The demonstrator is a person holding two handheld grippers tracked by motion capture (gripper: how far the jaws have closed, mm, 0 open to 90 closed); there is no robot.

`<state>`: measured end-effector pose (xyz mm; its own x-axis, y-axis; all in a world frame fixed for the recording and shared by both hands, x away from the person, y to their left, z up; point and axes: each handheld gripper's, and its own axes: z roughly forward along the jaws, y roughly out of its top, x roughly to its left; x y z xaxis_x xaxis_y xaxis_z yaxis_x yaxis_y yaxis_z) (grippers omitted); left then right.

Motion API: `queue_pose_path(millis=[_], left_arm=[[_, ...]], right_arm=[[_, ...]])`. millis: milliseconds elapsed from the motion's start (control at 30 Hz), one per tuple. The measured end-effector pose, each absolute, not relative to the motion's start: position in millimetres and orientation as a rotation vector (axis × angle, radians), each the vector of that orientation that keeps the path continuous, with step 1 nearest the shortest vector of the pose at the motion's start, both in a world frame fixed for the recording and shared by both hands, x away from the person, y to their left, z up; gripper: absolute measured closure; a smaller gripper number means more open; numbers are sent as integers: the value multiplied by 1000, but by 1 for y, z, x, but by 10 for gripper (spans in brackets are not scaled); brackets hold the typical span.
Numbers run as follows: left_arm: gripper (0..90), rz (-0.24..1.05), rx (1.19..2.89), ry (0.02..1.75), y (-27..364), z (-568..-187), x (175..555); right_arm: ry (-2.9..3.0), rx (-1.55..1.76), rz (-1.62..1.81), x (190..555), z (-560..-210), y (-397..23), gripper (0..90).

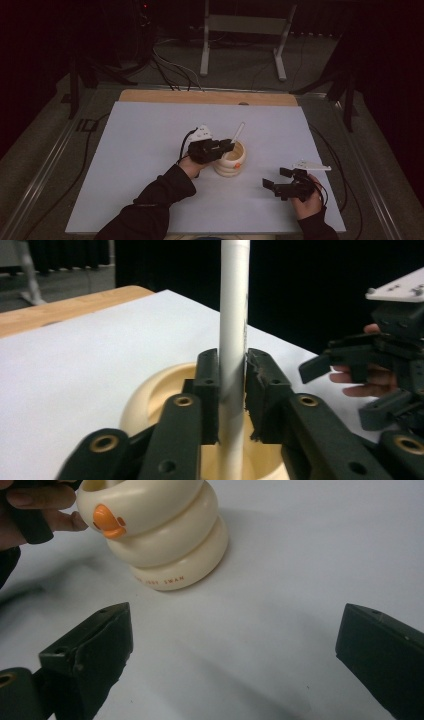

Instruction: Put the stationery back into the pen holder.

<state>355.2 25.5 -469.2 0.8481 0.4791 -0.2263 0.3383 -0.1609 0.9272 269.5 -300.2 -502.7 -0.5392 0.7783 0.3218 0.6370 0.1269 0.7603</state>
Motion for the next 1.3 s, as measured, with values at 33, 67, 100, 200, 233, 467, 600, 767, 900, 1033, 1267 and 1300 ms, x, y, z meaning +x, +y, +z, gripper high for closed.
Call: queue_pose_path(millis=[33, 67, 100, 200, 233, 467, 600, 767, 900, 1033, 1267, 1300], left_arm=[[761, 142, 1767, 632, 26, -469, 356], [676, 145, 1766, 643, 26, -467, 356], [630, 143, 1769, 653, 26, -466, 357], [500, 126, 1768, 693, 27, -461, 358], [457, 128, 1770, 699, 28, -460, 358], [269, 124, 1784, 735, 32, -449, 359], [193, 126, 1801, 742, 37, -443, 359], [128, 89, 1780, 748, 52, -436, 360], [24, 68, 1781, 766, 63, -432, 361], [0, 59, 1781, 771, 74, -429, 361], [0, 66, 1809, 793, 92, -429, 360], [0, 59, 1810, 791, 96, -430, 359]], right_arm=[[2238, 1419, 1379, 269, -503, -300, 16], [2238, 1419, 1379, 270, -503, -300, 17], [2238, 1421, 1381, 270, -503, -300, 16], [2237, 1417, 1381, 269, -503, -301, 16], [2236, 1415, 1383, 269, -502, -301, 16], [2236, 1410, 1389, 269, -502, -300, 16], [2237, 1406, 1394, 269, -502, -300, 16], [2240, 1404, 1393, 269, -502, -299, 16], [2241, 1405, 1391, 269, -502, -299, 16], [2239, 1405, 1395, 269, -502, -299, 16], [2238, 1408, 1402, 269, -502, -299, 16], [2238, 1407, 1402, 269, -502, -299, 16]])
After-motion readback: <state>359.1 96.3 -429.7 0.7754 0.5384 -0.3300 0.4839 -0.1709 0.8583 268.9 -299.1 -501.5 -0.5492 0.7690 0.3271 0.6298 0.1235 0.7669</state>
